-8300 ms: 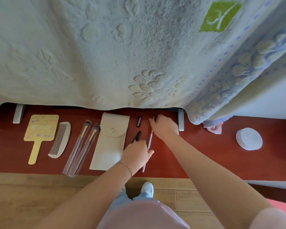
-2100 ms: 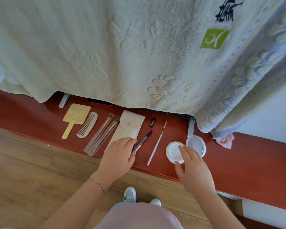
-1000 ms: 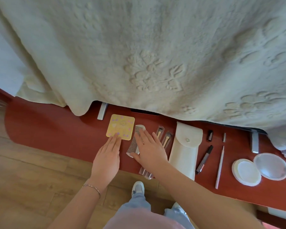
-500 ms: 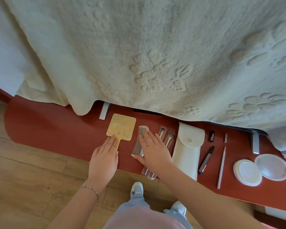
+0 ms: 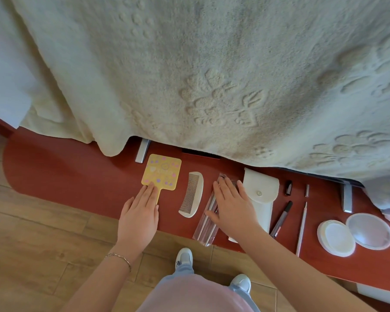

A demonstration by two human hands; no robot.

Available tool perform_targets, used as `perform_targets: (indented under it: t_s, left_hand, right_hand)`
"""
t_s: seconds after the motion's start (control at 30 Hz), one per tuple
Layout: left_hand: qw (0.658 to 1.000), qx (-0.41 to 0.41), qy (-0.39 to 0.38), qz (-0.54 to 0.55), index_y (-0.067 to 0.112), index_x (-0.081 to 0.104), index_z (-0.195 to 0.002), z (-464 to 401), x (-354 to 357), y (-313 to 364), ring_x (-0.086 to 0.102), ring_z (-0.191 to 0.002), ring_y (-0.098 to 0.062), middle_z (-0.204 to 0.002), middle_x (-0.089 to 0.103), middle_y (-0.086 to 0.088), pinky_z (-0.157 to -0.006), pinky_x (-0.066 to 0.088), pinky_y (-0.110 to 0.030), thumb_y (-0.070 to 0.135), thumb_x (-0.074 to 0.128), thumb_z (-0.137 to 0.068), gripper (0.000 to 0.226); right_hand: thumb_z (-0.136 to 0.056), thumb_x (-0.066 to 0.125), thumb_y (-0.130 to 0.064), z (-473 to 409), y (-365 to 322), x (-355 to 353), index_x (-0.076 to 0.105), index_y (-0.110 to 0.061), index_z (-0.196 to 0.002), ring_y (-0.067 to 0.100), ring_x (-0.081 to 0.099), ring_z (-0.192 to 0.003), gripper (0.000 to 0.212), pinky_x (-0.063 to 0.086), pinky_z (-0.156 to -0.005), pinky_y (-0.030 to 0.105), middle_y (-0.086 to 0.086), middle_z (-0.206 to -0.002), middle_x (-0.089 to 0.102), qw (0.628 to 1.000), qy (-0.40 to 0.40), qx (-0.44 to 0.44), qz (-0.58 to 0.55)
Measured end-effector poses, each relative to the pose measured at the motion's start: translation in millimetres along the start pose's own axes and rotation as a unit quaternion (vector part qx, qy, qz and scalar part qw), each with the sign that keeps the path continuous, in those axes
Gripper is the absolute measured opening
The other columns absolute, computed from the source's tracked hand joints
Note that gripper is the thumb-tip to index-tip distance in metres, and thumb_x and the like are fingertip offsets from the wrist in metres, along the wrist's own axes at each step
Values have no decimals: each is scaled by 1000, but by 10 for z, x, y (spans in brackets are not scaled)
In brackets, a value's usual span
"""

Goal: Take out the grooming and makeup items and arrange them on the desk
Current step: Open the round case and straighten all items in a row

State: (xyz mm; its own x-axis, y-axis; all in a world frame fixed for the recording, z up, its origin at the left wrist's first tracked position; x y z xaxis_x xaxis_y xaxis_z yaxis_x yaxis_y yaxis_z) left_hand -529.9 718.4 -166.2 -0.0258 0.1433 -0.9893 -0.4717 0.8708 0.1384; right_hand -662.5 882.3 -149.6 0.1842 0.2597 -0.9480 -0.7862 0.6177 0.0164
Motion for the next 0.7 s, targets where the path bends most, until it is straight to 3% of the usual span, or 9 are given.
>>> perform_targets:
  t_s: [0.33, 0.5, 0.7]
  left_hand:
    - [1000, 22, -17, 7, 8, 58, -126, -54, 1, -91, 56, -119, -19, -132, 57, -5, -90, 49, -38, 27, 28, -89, 51]
    - [999, 23, -22, 13, 10, 57, -127, -51, 35, -109, 55, -120, -16, -134, 55, -4, -92, 47, -36, 28, 28, -89, 51]
    - [999, 36, -27, 11, 11, 56, -129, -57, 64, -143, 52, -124, -16, -136, 54, -3, -95, 45, -37, 29, 28, -90, 51]
  right_hand:
    - [-96, 33, -50, -119, -33, 0, 0, -12, -150, 20, -3, -146, 74, -7, -115, 37, 7, -159, -1, 997, -41, -55, -33]
    - [-94, 32, -56, -174, -157, -105, 2, -14, -150, 19, -2, -146, 77, -10, -114, 38, 5, -159, 1, 997, 11, -67, -43]
    - [-93, 35, -56, -325, -437, -53, 5, -9, -150, 20, -2, -146, 79, -14, -112, 37, 8, -159, 1, 996, 13, -80, -39]
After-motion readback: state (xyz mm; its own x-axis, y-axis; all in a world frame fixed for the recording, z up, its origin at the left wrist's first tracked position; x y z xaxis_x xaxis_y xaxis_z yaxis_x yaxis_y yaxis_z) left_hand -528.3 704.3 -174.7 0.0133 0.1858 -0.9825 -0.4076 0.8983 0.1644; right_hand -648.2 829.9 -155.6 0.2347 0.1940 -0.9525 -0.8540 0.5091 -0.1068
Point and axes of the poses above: each hand's wrist, its own z-axis away from the middle knuckle, its own x-axis out of the palm, y = z × x, the point moved 6 cm from there along -z, towards the middle knuckle
